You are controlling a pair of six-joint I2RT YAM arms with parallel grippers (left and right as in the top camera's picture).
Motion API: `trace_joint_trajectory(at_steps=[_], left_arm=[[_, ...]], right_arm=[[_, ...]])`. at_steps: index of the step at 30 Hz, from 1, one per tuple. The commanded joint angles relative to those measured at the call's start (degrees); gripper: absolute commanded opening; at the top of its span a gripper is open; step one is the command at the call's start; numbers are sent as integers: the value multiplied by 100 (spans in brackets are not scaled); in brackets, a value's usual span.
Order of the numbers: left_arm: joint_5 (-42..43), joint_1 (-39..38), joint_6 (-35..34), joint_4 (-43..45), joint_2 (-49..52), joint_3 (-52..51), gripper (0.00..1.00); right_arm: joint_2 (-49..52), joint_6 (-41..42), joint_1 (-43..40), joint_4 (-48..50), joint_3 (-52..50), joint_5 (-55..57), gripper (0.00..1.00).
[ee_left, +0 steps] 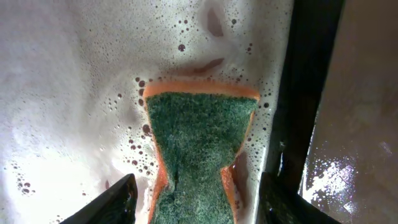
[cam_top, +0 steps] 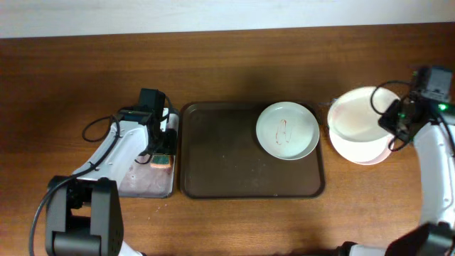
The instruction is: Clean dirty plates on tray and stack at the side
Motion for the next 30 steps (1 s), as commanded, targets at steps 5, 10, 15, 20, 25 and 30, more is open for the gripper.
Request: trace_joint_trajectory(at_steps=[5,10,15,20,25,30], left_arm=[[66,26,-13,17,39,72,61],[66,26,-13,35,39,72,61],[66,26,-13,37,39,72,61],[66,26,-13,66,39,72,62],[63,26,-13,81,39,72,62],[63,26,-11,81,39,72,62]], right_arm=[[214,-374,-258,35,87,-1335,4],[81,-1357,352,245,98,-2135,4],[-273,-1781,1606,549,98,-1233,4],[-339,-1917,3438,726,98,1113,4],[-339,-1917,4931,992,98,3392,4],[-328,-1919,6098,1307,98,4931,4]])
